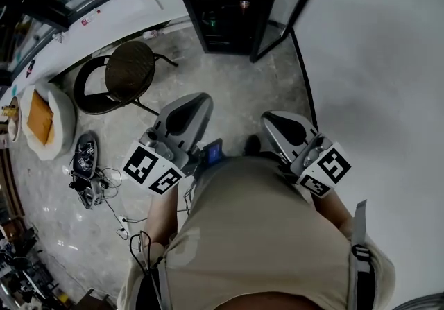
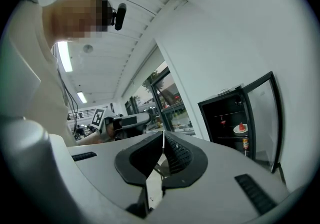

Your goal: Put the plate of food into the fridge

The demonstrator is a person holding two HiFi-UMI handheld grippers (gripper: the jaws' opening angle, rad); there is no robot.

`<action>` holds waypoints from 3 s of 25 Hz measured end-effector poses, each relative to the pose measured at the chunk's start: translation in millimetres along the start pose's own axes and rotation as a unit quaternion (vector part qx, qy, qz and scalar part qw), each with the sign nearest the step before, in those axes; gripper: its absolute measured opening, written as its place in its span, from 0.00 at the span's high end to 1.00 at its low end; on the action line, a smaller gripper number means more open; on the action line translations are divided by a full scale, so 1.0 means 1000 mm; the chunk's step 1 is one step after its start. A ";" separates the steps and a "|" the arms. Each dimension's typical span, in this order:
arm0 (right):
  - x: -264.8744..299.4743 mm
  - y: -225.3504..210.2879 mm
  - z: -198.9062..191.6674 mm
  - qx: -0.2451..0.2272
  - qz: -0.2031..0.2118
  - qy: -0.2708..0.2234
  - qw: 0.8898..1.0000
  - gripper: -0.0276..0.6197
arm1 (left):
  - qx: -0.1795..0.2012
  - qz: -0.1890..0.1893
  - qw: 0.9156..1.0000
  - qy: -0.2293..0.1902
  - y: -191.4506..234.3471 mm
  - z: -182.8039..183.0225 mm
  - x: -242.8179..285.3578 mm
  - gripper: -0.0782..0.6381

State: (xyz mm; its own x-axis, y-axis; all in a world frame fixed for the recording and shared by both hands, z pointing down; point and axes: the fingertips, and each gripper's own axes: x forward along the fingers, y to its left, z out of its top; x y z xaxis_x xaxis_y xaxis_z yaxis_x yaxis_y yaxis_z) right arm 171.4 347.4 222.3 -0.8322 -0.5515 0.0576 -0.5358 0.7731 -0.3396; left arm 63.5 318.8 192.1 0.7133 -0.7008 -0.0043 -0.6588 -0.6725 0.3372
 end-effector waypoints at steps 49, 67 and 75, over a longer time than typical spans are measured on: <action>0.069 -0.077 0.021 -0.032 -0.003 0.053 0.998 0.92 | -0.034 0.008 0.999 0.001 0.081 0.017 0.075 0.86; 0.157 -0.068 0.023 -0.063 -0.072 0.077 0.992 0.92 | 0.010 -0.024 1.000 0.003 0.164 0.039 0.055 0.86; 0.197 -0.066 0.022 -0.105 -0.099 0.082 0.986 0.92 | 0.056 0.002 0.998 0.010 0.192 0.030 0.036 0.86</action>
State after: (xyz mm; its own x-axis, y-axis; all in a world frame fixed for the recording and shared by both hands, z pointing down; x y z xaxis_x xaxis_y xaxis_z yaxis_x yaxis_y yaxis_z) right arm 45.5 181.0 235.7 -0.7110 -0.6532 0.2605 -0.6935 0.7126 -0.1059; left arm -44.3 157.2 228.9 0.7148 -0.6991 0.0152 -0.6829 -0.6933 0.2303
